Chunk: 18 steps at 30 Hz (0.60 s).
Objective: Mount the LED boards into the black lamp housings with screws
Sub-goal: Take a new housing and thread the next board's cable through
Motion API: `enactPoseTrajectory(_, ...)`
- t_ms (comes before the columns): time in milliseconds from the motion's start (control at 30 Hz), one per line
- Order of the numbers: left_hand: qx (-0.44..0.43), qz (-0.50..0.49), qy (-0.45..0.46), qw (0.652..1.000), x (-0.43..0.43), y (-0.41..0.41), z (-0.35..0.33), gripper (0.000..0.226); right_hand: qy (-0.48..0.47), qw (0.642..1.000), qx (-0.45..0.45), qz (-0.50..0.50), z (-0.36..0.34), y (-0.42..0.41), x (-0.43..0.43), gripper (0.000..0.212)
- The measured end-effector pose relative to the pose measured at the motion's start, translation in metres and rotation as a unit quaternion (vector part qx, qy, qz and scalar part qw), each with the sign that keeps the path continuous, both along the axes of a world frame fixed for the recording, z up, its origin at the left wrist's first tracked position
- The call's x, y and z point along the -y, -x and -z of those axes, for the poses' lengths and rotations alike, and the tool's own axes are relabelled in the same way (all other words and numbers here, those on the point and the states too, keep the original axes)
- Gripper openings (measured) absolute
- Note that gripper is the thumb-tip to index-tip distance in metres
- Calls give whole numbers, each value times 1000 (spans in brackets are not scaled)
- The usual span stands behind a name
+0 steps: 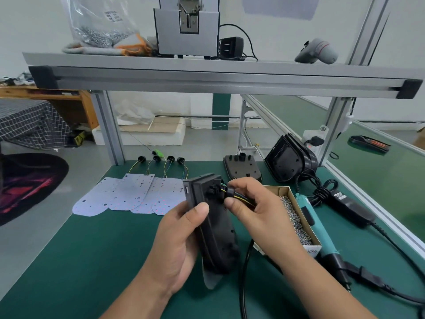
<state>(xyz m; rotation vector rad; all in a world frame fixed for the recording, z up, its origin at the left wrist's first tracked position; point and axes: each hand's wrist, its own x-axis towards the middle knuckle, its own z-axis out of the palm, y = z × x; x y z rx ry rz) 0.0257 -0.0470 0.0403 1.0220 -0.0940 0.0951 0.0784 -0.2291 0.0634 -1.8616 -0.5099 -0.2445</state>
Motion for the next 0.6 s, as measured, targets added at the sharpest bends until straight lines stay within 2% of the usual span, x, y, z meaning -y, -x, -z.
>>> enactPoseTrajectory(200, 47, 3, -59, 997, 7, 6, 0, 58, -127, 988, -54, -67, -2, -3, -1, 24)
enactPoseTrajectory(400, 29, 28, -36, 999, 10, 13, -7, 99, -171, 977, -76, -101, 0, -2, -2, 18)
enactPoseTrajectory(600, 61, 19, -97, 993, 4, 11, -10, 90, -241, 960, -83, -119, 1, 0, -8, 21)
